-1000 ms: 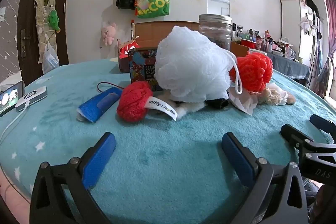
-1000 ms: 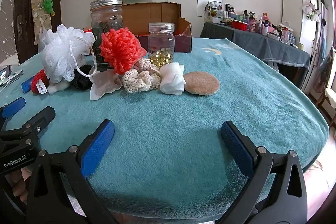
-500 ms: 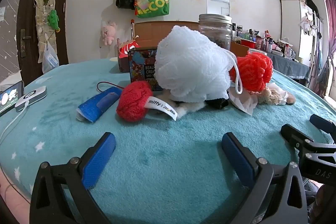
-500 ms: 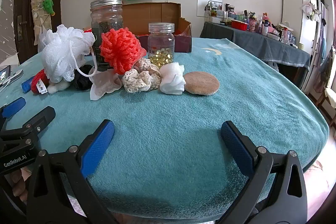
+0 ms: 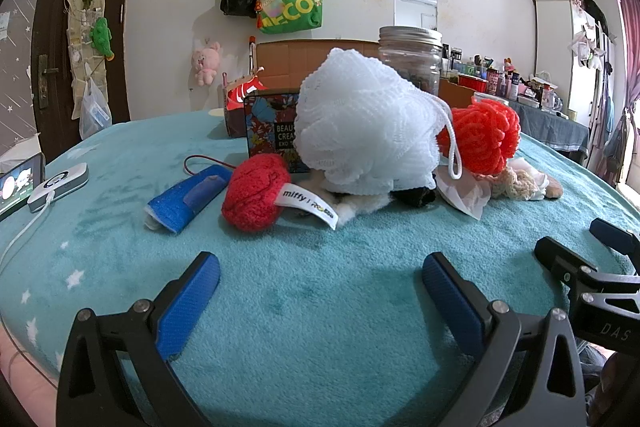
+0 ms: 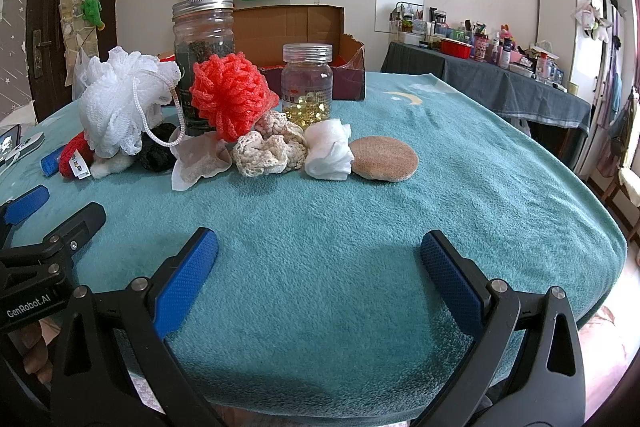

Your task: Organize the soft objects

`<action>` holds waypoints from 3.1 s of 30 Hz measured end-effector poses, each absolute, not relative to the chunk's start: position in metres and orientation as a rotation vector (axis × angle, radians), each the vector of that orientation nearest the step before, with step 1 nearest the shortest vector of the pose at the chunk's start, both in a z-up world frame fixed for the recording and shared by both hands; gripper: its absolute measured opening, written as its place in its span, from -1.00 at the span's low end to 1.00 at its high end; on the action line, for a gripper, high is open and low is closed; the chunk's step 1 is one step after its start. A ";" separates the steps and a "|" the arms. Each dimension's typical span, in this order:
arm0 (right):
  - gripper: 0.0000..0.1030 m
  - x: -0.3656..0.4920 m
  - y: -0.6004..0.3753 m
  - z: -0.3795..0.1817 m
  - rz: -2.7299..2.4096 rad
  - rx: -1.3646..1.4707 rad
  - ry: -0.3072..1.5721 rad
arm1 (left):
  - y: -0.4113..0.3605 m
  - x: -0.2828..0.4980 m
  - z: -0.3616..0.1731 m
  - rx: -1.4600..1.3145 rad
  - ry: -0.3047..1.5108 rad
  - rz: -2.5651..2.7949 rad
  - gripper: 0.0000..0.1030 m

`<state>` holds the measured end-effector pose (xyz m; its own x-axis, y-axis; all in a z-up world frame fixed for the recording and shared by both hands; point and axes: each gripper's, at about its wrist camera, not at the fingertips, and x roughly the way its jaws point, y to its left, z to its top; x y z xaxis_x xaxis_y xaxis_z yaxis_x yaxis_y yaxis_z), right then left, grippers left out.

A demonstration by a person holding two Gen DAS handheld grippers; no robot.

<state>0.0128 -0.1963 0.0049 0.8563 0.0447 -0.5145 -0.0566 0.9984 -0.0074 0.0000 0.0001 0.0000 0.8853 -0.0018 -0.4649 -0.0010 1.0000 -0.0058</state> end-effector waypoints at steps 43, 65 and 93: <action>1.00 0.013 -0.196 0.005 0.053 -0.023 0.538 | 0.000 0.000 0.000 -0.007 0.486 -0.001 1.00; 1.00 0.013 -0.193 0.003 0.051 -0.021 0.526 | 0.000 0.000 0.000 -0.007 0.489 -0.006 1.00; 1.00 0.093 -0.211 0.081 0.538 0.142 0.568 | 0.004 0.063 0.069 0.047 0.539 -0.310 1.00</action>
